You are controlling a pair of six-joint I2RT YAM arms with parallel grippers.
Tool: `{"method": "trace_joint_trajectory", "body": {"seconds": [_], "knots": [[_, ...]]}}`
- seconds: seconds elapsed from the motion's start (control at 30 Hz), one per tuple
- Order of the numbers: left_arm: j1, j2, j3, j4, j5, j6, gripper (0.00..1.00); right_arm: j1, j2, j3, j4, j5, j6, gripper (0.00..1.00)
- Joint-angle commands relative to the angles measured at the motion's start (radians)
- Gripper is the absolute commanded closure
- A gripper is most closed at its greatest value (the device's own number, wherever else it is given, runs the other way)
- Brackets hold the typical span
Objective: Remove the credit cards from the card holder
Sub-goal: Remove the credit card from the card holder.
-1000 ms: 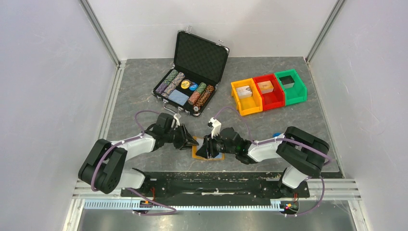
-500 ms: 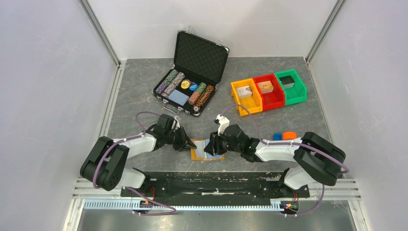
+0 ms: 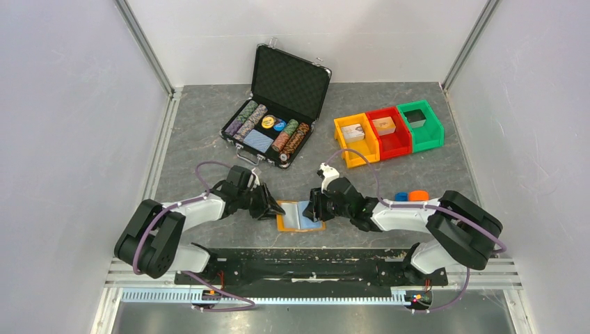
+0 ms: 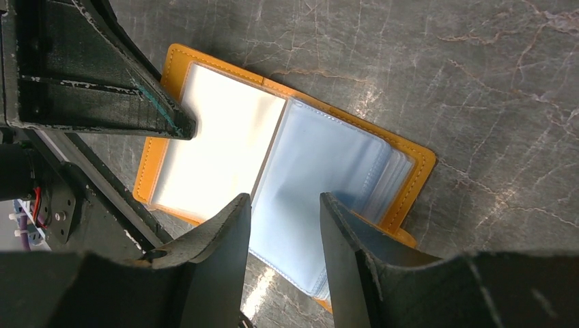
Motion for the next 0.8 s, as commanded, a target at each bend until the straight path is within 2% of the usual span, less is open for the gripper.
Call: {"method": "trace_joint_trajectory", "body": {"seconds": [0.0,0.33,0.77], "knots": [[-0.006,-0.011,-0.011,0.015,0.010,0.029,0.65,-0.001,-0.004,0.041,-0.077,0.038,-0.007,0.55],[-0.006,-0.022,-0.020,0.043,0.027,0.022,0.69,0.000,-0.021,0.084,-0.202,0.102,-0.014,0.55],[-0.006,-0.027,-0.045,0.083,0.048,0.010,0.89,-0.001,-0.019,0.127,-0.288,0.150,-0.049,0.48]]}}
